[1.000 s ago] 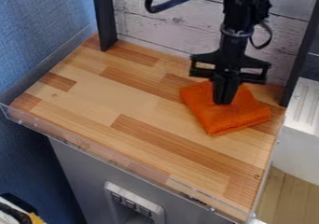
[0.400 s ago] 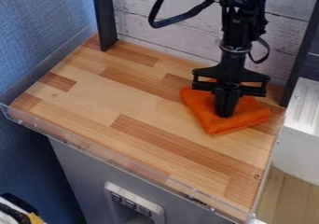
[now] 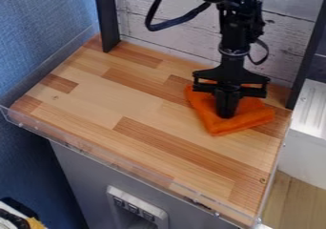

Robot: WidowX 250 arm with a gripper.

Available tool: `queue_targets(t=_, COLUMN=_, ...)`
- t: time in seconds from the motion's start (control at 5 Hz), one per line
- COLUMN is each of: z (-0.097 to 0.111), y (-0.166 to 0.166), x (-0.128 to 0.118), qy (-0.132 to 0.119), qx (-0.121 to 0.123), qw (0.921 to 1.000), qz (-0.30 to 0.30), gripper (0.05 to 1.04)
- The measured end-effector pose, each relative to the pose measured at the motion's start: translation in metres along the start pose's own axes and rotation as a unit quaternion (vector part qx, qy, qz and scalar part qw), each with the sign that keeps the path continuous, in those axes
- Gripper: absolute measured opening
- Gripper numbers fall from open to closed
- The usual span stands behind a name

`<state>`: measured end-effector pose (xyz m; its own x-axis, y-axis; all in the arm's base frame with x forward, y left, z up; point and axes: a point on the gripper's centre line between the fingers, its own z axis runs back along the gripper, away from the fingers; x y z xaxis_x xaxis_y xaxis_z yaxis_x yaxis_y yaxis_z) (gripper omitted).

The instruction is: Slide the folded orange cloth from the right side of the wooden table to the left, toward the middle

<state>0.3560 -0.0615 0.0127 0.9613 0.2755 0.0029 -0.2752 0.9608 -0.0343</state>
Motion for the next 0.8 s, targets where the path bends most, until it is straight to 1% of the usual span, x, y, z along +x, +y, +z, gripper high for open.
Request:
queue_targets(t=0.4, z=-0.001, y=0.036, x=0.011, qy=-0.005, qx=0.006, qw=0.9989, qz=-0.047, gripper=0.059)
queue_targets(t=0.8, z=0.000, y=0.067, x=0.021, qy=-0.007, qx=0.014, qw=0.9960, qz=-0.088, gripper=0.059)
